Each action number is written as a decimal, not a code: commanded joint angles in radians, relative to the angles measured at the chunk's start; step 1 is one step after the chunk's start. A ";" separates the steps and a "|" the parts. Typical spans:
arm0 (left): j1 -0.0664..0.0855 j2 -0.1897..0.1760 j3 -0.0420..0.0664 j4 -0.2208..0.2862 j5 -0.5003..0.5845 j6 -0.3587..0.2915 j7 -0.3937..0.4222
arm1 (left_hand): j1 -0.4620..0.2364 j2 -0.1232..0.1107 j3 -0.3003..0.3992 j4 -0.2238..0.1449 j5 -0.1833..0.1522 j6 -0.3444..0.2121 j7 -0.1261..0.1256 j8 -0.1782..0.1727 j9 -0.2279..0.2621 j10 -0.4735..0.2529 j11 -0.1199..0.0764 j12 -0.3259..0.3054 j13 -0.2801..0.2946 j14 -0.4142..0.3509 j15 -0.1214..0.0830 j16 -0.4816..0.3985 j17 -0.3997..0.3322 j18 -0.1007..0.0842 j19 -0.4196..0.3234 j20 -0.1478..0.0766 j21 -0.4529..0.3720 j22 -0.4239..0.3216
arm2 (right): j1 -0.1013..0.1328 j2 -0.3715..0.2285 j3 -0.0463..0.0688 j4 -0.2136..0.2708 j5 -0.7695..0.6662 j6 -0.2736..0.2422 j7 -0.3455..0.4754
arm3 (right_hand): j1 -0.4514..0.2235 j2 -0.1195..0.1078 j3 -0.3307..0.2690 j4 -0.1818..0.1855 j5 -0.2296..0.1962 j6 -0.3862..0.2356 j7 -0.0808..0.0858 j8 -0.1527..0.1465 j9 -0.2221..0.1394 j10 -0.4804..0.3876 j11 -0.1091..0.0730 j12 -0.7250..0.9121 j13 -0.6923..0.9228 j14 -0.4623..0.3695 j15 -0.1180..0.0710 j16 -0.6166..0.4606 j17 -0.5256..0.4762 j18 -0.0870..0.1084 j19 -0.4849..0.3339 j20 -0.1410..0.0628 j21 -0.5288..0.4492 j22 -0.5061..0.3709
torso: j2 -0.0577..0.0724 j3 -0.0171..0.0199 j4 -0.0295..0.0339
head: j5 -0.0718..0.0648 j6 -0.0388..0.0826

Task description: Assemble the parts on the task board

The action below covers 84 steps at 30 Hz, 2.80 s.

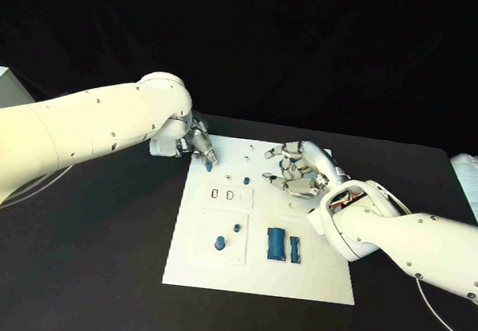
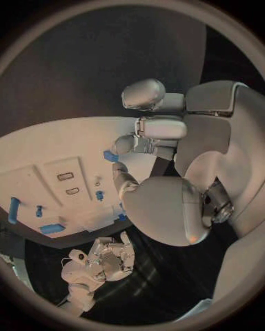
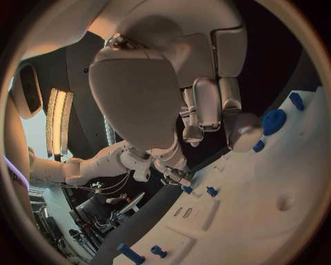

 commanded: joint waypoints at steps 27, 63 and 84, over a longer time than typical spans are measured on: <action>0.000 -0.006 0.000 0.009 0.019 0.026 -0.004 | -0.009 -0.005 -0.044 0.028 -0.011 0.011 0.003 -0.012 -0.002 -0.003 0.000 0.008 0.004 0.045 -0.004 0.003 0.026 -0.004 0.000 0.000 -0.008 0.000 | 0.000 0.001 0.000 -0.002 -0.003 -0.002 0.010 | -0.009 -0.006 0.001 -0.001 -0.002 -0.004 0.001 0.007 0.001 -0.004 -0.001 -0.003 -0.004 0.009 -0.008 -0.004 -0.003 0.015 0.005 0.003 -0.005 -0.003 | 0.001 0.0005 0.0001 | 0.002 0.000; 0.000 -0.015 -0.001 0.010 0.023 0.029 -0.009 | 0.022 0.005 -0.129 0.116 -0.160 0.019 0.006 -0.027 -0.003 -0.005 0.003 0.010 0.005 0.046 -0.001 0.002 0.029 -0.004 0.002 0.002 -0.011 0.001 | 0.000 0.000 0.000 -0.003 -0.002 -0.002 0.010 | -0.021 -0.009 -0.004 0.004 -0.002 -0.008 0.001 0.008 0.001 -0.012 -0.001 -0.009 -0.018 0.006 -0.008 -0.011 -0.013 0.017 0.002 0.003 -0.020 -0.011 | 0.000 -0.0004 -0.0002 | 0.003 -0.001; 0.000 -0.016 -0.001 0.024 0.037 0.024 -0.009 | 0.029 0.012 -0.131 0.116 -0.165 0.021 0.005 -0.027 -0.002 -0.002 0.002 0.013 0.009 0.047 -0.001 0.005 0.035 -0.005 0.004 0.002 -0.010 0.004 | 0.000 0.000 0.000 -0.003 -0.002 -0.004 0.010 | -0.022 -0.009 -0.005 0.004 -0.002 -0.009 0.001 0.009 0.001 -0.014 -0.001 -0.011 -0.021 0.006 -0.008 -0.011 -0.012 0.017 0.003 0.003 -0.018 -0.010 | 0.000 0.0001 -0.0004 | 0.002 -0.001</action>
